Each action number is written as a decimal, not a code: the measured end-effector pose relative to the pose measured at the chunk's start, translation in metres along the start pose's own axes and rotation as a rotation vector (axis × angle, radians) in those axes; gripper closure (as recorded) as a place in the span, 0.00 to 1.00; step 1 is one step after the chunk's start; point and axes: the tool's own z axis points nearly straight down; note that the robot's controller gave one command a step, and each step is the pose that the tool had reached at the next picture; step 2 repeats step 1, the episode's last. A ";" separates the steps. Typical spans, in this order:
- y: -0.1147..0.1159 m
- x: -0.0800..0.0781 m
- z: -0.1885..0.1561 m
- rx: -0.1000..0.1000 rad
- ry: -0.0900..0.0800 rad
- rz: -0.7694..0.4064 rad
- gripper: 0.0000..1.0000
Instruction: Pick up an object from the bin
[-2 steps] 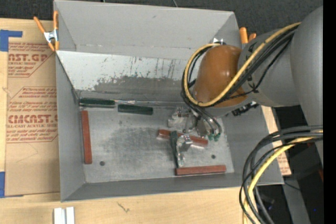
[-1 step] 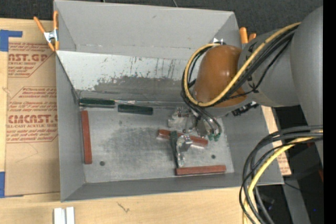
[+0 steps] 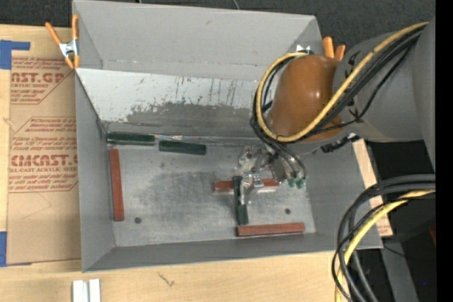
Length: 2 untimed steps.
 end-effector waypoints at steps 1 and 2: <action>0.004 -0.027 -0.085 0.002 -0.007 0.019 1.00; 0.004 -0.027 -0.085 0.002 -0.007 0.019 1.00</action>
Offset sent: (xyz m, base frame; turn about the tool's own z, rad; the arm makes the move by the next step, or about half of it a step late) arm 0.0000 0.0000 0.0000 0.0000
